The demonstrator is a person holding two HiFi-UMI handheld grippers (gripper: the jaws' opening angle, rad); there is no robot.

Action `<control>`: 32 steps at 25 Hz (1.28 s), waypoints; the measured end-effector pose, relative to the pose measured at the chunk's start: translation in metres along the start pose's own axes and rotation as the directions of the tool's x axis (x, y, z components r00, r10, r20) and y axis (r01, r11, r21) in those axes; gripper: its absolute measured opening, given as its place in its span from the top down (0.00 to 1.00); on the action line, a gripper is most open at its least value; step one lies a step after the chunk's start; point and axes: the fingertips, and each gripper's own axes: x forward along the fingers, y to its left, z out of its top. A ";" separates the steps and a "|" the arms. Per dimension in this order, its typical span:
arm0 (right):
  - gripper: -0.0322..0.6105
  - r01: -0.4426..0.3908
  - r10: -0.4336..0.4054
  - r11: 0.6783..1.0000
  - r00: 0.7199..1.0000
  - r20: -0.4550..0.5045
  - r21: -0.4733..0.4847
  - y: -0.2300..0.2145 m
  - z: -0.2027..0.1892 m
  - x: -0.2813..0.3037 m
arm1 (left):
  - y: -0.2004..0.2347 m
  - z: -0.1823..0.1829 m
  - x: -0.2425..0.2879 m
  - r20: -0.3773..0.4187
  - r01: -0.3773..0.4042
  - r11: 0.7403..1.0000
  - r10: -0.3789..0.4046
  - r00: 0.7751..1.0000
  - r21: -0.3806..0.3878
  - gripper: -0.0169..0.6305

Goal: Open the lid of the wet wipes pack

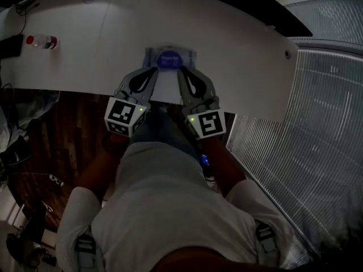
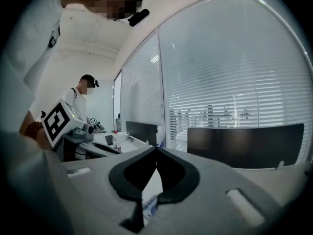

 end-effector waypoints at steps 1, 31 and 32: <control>0.95 -0.005 0.005 1.000 1.000 -0.013 -0.018 0.001 -0.007 0.005 | 0.004 -0.006 0.004 -0.009 -0.004 1.000 0.004 1.000 -0.002 0.97; 0.76 -0.347 0.025 0.754 0.864 -0.503 -0.558 0.017 -0.245 0.059 | 0.090 -0.206 0.081 -0.414 -0.101 0.993 0.067 0.908 -0.061 0.97; 0.76 -0.355 0.016 0.735 0.860 -0.510 -0.577 0.017 -0.249 0.060 | 0.091 -0.208 0.081 -0.417 -0.102 0.993 0.067 0.907 -0.063 0.97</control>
